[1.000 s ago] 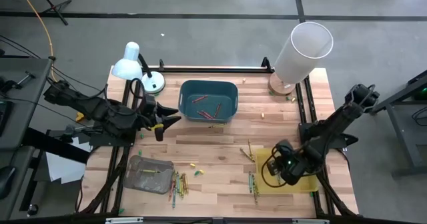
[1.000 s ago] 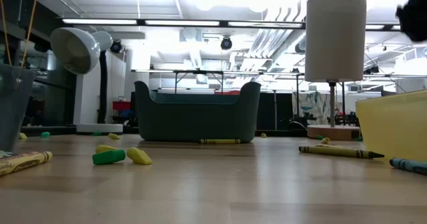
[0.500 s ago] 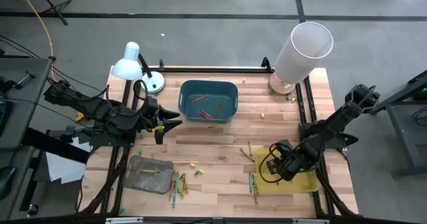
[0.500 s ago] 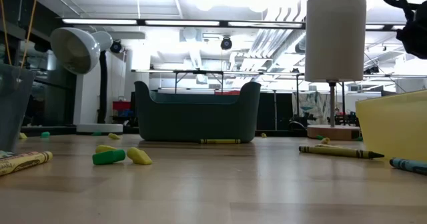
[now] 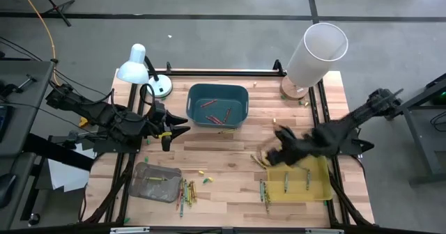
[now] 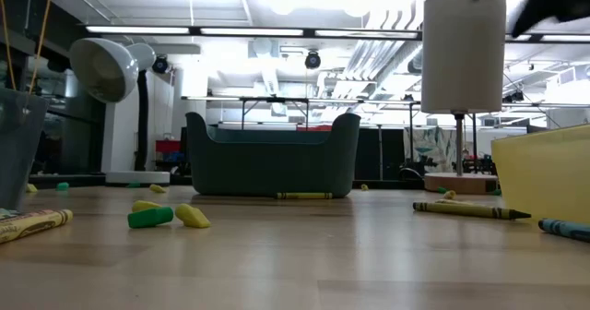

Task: Sort crayons
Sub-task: Put the yellow crayon into the gray bin

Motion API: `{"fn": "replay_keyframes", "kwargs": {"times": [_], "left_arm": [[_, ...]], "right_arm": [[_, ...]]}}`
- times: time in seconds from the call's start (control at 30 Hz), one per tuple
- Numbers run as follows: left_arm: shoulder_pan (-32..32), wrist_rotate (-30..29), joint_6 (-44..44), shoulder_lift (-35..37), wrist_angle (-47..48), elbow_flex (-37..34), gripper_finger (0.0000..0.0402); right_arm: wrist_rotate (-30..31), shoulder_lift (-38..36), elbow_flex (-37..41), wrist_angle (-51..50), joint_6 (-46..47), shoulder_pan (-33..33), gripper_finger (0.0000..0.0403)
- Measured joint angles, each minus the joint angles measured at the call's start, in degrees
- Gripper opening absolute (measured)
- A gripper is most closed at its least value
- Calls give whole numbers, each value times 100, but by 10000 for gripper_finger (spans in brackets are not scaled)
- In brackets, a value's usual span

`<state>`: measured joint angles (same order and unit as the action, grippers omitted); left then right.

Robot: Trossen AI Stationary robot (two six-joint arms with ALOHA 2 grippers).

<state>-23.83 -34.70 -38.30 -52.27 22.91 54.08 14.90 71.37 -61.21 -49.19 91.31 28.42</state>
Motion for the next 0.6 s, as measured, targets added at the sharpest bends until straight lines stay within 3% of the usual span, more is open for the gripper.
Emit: {"fn": "replay_keyframes", "kwargs": {"times": [0.13, 0.27, 0.6], "left_arm": [[0, 0, -2, 0, 1, 0, 168], [2, 0, -2, -2, 1, 0, 168], [2, 0, -4, 0, -1, 0, 168]], "right_arm": [[-778, 711, -254, -7, -1148, -1216, 225], [-1456, 1569, -260, -218, -1870, -2036, 224], [-2153, 2952, -260, -269, -2412, -2625, 224]]}}
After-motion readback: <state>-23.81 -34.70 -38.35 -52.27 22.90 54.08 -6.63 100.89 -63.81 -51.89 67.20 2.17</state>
